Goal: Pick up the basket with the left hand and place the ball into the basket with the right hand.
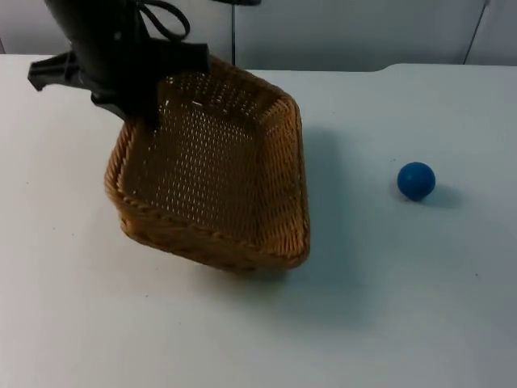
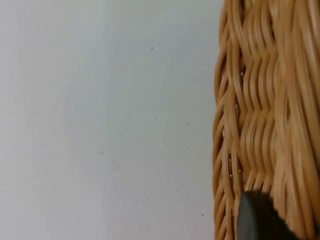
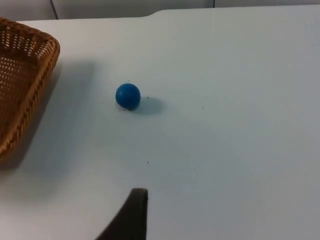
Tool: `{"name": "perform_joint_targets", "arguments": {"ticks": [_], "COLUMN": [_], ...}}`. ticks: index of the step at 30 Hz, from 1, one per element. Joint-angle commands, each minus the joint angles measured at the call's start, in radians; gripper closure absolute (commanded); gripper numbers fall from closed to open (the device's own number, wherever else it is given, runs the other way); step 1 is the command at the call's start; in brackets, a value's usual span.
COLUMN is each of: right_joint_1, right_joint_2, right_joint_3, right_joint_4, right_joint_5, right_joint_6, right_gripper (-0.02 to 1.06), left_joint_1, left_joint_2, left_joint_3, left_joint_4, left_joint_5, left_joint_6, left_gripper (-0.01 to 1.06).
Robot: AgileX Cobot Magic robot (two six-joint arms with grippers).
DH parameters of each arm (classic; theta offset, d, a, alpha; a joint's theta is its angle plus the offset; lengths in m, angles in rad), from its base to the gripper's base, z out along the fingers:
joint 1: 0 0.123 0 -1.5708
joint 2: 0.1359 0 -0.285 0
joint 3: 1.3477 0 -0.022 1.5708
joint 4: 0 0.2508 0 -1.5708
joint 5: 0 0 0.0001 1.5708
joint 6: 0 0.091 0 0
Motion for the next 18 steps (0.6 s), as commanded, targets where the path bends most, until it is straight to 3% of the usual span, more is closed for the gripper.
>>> {"name": "perform_joint_targets", "arguments": {"ticks": [1,4,8,12,18], "right_joint_1": [0.003,0.003,0.003,0.003,0.003], "right_joint_2": [-0.006,-0.006,-0.006,-0.006,-0.006], "right_joint_3": [0.003,0.003,0.003,0.003,0.003], "right_joint_4": [0.001,0.001,0.001,0.001,0.001], "right_joint_5": [-0.008,-0.008,-0.008,-0.008,-0.008], "right_joint_6": [-0.004,-0.004,-0.004,-0.004,-0.004], "right_gripper": [0.04,0.04,0.04,0.04,0.04], "left_joint_1": [0.014,0.035,0.101,0.147,0.183], "left_joint_2": [-0.056,-0.095,-0.149,-0.168,-0.180], "left_joint_3": [0.000,0.000,0.000,0.000,0.000], "left_joint_4": [-0.055,-0.127,-0.365,-0.482,-0.485], "left_joint_5": [0.012,0.027,0.066,0.096,0.136], "left_joint_6": [0.033,0.088,0.256,0.328,0.328], "left_gripper": [1.05,1.05,1.05,1.05,1.05]}}
